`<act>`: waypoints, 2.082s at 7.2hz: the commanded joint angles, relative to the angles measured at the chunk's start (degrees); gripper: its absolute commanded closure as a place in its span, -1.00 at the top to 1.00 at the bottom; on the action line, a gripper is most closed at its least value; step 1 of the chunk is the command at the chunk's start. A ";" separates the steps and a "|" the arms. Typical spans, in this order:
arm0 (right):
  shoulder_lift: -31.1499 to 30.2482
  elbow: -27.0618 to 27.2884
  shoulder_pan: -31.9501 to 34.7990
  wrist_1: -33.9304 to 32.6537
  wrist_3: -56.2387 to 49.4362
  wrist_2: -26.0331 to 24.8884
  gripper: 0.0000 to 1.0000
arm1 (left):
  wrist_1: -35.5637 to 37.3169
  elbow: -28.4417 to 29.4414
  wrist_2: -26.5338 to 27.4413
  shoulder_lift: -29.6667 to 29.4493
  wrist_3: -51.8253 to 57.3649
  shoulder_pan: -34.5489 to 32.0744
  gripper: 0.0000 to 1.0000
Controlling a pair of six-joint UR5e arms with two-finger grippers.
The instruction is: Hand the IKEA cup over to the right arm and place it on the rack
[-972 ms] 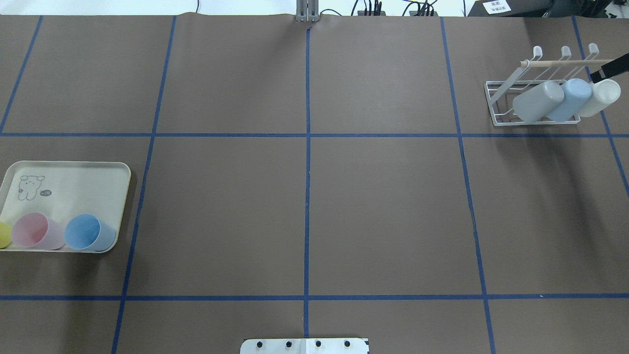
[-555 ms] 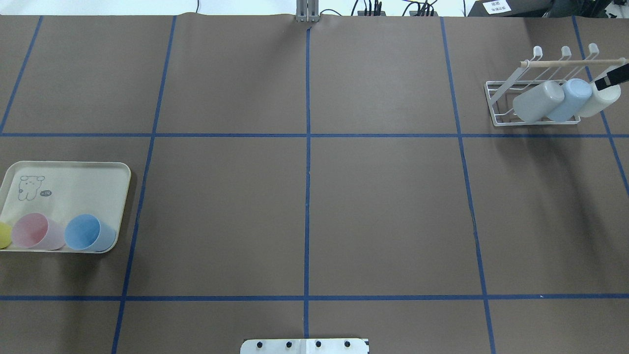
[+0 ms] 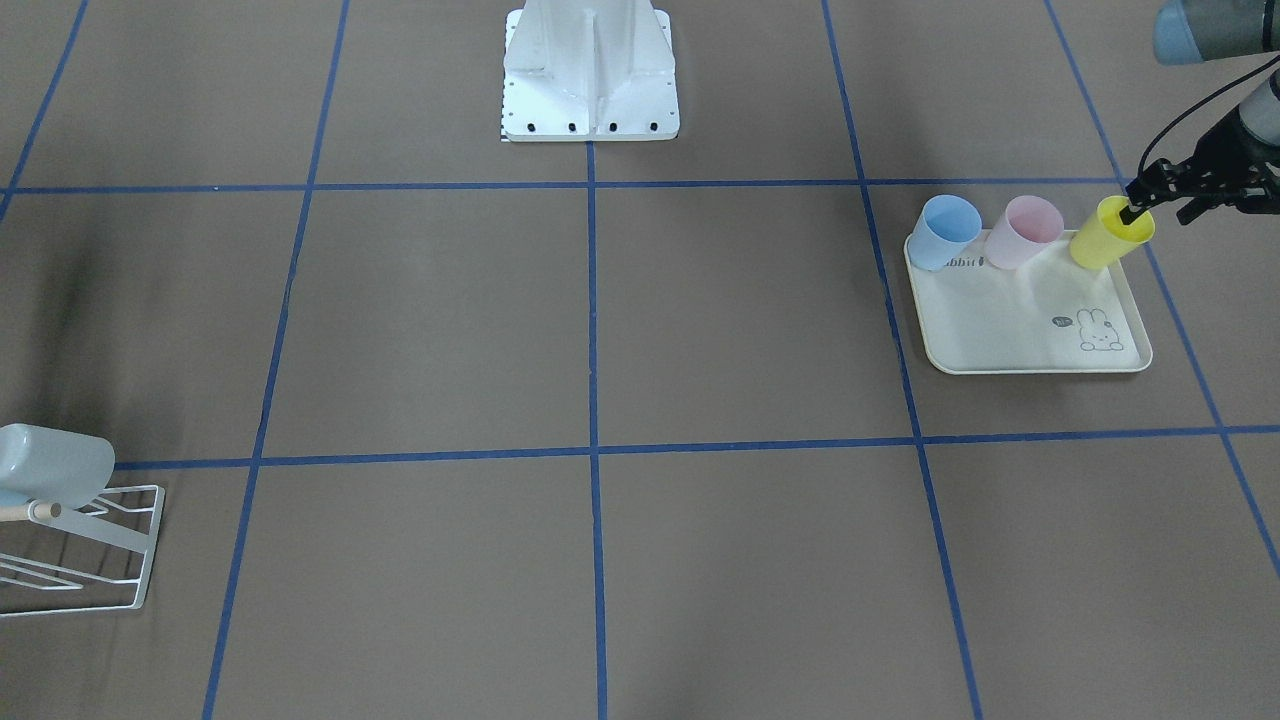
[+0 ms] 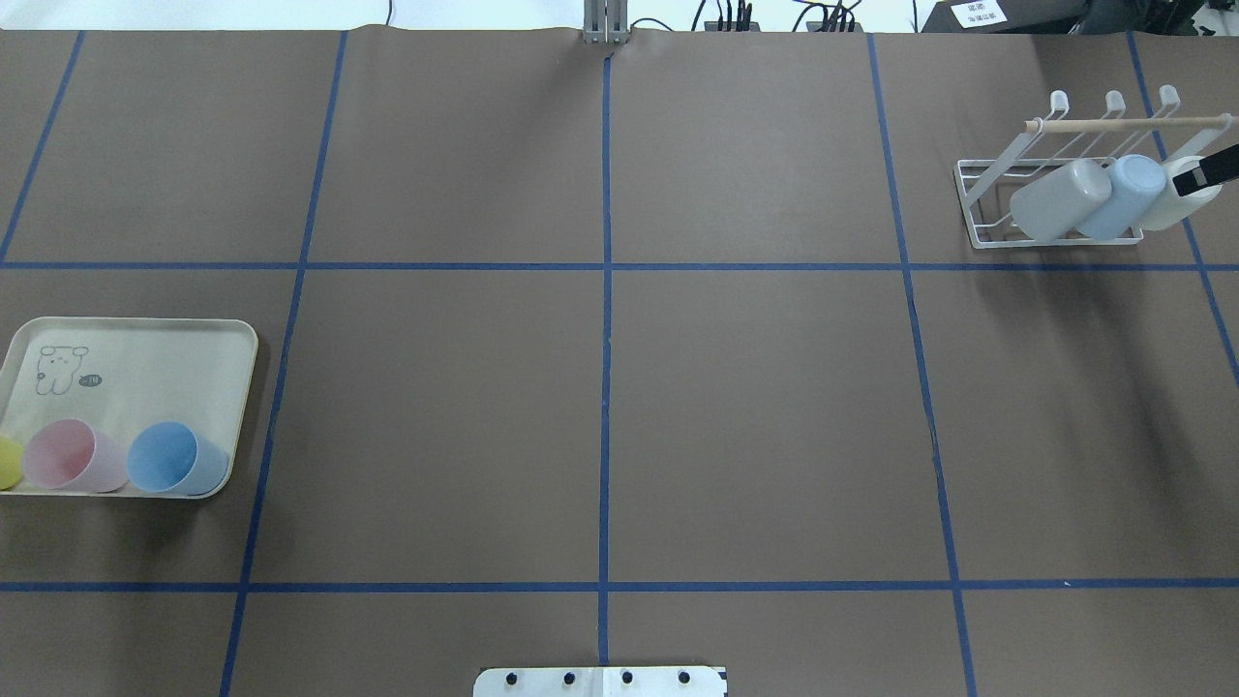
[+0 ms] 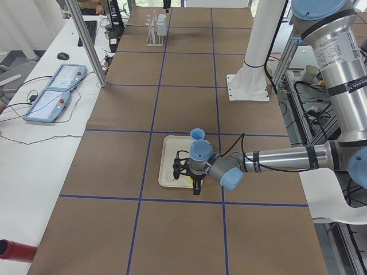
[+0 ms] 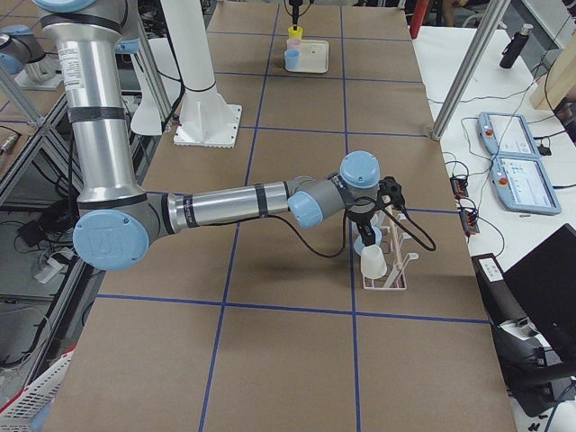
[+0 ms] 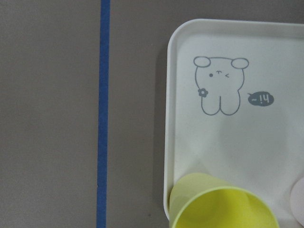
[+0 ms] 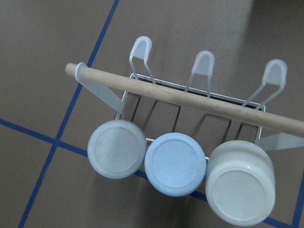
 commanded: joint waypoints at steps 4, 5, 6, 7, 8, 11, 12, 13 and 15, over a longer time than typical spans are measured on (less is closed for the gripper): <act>-0.01 0.46 -0.61 0.19 -0.09 0.24 0.98 | 0.07 0.24 -0.87 -0.67 0.32 0.79 -1.00; 0.17 0.46 -0.79 0.19 -0.09 0.06 0.98 | 1.02 0.06 -0.88 -0.75 0.41 0.18 -1.00; 0.34 0.46 -0.88 0.19 -0.17 -0.03 0.98 | 2.43 -1.59 -0.88 -1.28 0.50 -2.35 -1.00; 0.26 0.81 -0.97 0.19 -0.09 0.06 0.98 | 3.74 -4.57 -0.70 -3.02 0.41 -6.55 -1.00; 0.26 1.86 -1.05 0.19 0.00 0.49 0.98 | 10.02 -8.60 -1.66 -6.09 0.06 -8.16 -1.00; -0.54 6.95 -1.58 0.28 12.76 6.19 0.98 | 14.22 -12.33 -4.90 -19.51 -16.72 -8.17 -1.00; -0.62 9.40 -2.19 0.37 15.36 6.73 0.98 | 14.22 -13.20 -5.97 -25.05 -25.43 -7.83 -1.00; -0.88 9.86 -2.37 0.28 17.12 9.87 0.97 | 13.61 -13.30 -7.02 -30.41 -34.30 -6.34 -1.00; -0.19 10.05 -3.68 7.18 27.09 11.22 0.90 | 5.83 -13.13 -4.24 -38.95 -56.87 2.84 -1.00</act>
